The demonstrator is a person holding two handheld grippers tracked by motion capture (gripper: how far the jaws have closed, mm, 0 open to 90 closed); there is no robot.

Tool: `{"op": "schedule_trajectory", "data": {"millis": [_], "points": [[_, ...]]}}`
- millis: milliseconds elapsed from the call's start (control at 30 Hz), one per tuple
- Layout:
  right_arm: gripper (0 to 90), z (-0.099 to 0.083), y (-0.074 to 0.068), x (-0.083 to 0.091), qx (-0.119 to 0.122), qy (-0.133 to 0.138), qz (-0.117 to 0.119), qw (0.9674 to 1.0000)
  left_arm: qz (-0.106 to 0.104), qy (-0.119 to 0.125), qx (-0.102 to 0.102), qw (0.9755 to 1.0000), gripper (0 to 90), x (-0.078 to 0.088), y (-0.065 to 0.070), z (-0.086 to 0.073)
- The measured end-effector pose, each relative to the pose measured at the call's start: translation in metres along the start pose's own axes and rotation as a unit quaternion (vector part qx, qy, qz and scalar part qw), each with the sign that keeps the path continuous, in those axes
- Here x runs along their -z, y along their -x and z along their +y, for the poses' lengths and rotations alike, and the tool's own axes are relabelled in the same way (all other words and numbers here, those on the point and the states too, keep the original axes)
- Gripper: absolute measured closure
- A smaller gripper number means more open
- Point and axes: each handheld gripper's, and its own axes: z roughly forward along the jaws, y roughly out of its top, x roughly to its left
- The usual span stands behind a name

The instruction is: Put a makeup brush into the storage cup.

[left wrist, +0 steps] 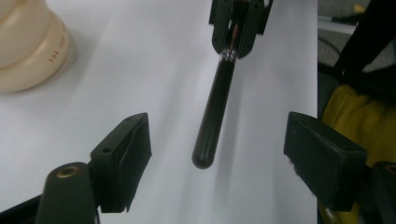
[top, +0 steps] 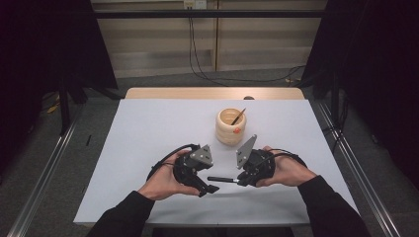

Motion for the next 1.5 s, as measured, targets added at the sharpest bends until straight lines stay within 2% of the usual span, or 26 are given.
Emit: {"op": "schedule_trajectory", "data": {"millis": [67, 133, 200, 267, 300, 333, 367, 433, 600, 733, 833, 900, 1100, 1500], "points": [[78.4, 0.000, -0.001, 0.000, -0.001, -0.002, 0.000, 1.0000, -0.007, -0.008, -0.001, 0.9999, 26.3, -0.001, 0.000, 0.003], [78.4, 0.001, -0.001, -0.001, 0.005, -0.003, 0.005, 1.0000, -0.014, -0.011, -0.008, 0.9998, 30.9, -0.003, 0.000, 0.005], [78.4, 0.001, -0.002, -0.001, 0.003, -0.005, 0.004, 1.0000, -0.017, -0.014, -0.008, 0.9997, 33.1, -0.006, 0.000, 0.006], [78.4, 0.001, -0.002, -0.001, 0.004, -0.005, 0.006, 1.0000, -0.018, -0.032, -0.018, 0.9992, 37.0, -0.010, 0.001, 0.007], [78.4, 0.001, -0.002, -0.001, 0.006, -0.005, 0.000, 1.0000, -0.017, -0.033, -0.018, 0.9991, 37.1, -0.011, 0.002, 0.007], [78.4, 0.002, -0.003, -0.002, 0.008, -0.003, 0.004, 1.0000, -0.017, -0.034, -0.020, 0.9991, 38.6, -0.013, 0.002, 0.007], [78.4, 0.002, -0.003, -0.002, 0.010, -0.003, 0.005, 0.9999, -0.028, -0.034, -0.020, 0.9988, 44.6, -0.013, 0.002, 0.008], [78.4, 0.003, -0.003, -0.002, 0.013, -0.002, 0.003, 0.9999, -0.025, -0.034, -0.019, 0.9989, 47.7, -0.013, 0.001, 0.008], [78.4, 0.004, -0.005, -0.002, 0.010, -0.004, 0.005, 0.9999, -0.033, -0.035, -0.010, 0.9988, 58.7, -0.015, -0.004, 0.007], [78.4, 0.005, -0.006, -0.003, 0.007, -0.006, 0.010, 0.9999, -0.039, -0.038, -0.010, 0.9985, 62.1, -0.020, -0.005, 0.008], [78.4, 0.005, -0.006, -0.003, 0.008, -0.004, 0.011, 0.9999, -0.043, -0.045, -0.017, 0.9979, 65.4, -0.023, -0.005, 0.009], [78.4, 0.005, -0.006, -0.002, 0.013, -0.001, 0.007, 0.9999, -0.034, -0.048, -0.019, 0.9981, 67.3, -0.025, -0.005, 0.010], [78.4, 0.006, -0.006, -0.003, 0.016, 0.001, 0.004, 0.9999, -0.040, -0.048, -0.021, 0.9978, 73.4, -0.029, -0.004, 0.010], [78.4, 0.006, -0.007, -0.004, 0.024, 0.001, 0.006, 0.9997, -0.051, -0.050, -0.016, 0.9974, 77.2, -0.030, -0.005, 0.010]]}}
